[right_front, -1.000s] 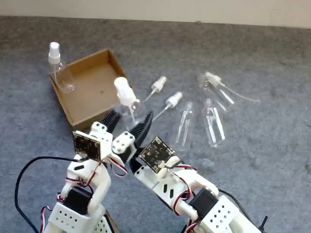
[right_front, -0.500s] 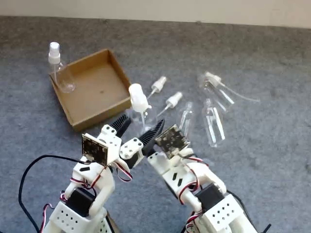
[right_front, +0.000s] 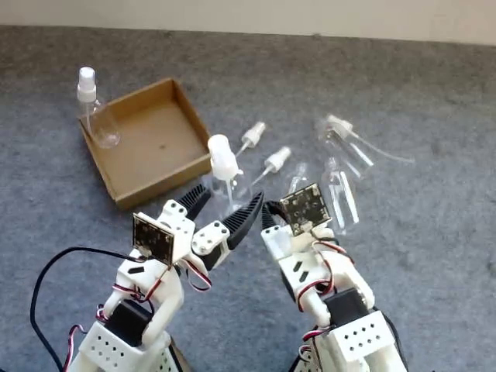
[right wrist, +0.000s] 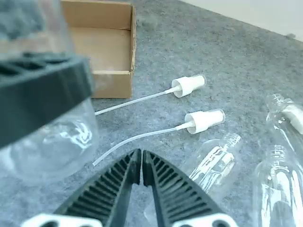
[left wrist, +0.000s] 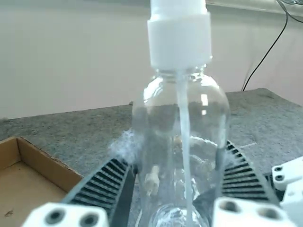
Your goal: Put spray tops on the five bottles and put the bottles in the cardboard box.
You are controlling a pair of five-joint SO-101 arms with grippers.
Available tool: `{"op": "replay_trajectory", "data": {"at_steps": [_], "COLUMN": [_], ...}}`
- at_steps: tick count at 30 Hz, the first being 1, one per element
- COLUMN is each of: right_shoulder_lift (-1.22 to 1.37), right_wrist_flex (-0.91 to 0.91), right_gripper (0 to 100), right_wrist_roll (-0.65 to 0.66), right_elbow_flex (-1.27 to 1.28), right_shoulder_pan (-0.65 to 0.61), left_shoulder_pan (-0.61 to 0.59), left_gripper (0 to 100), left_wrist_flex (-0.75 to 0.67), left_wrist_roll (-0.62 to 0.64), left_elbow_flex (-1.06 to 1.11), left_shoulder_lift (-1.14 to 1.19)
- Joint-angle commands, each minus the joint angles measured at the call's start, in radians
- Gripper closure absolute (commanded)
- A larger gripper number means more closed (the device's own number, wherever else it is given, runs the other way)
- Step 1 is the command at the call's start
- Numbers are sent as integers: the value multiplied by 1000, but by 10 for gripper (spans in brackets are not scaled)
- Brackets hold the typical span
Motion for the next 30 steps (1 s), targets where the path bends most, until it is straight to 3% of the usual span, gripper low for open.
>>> {"op": "replay_trajectory", "data": {"at_steps": [1,6,11,16,24,30], "right_shoulder_lift": [-10,-27,-213,-430,-403,-415], "right_wrist_flex": [-31,-31,-27,59,91,91], "right_gripper": [995,995,995,995,995,995], "right_wrist_roll": [11,11,11,11,12,12], "right_elbow_flex": [-21,-24,-15,35,56,58], "right_shoulder_pan": [-81,-225,-288,-249,-223,-82], "left_shoulder_pan": [-36,-51,44,125,140,140], "left_gripper": [864,864,864,864,864,864], "left_wrist_flex": [-43,-94,-31,8,11,11], "left_wrist_roll": [6,12,8,6,6,6], "left_elbow_flex": [18,19,19,19,18,18], "left_shoulder_lift": [-16,-16,-16,-16,-16,-16]}}
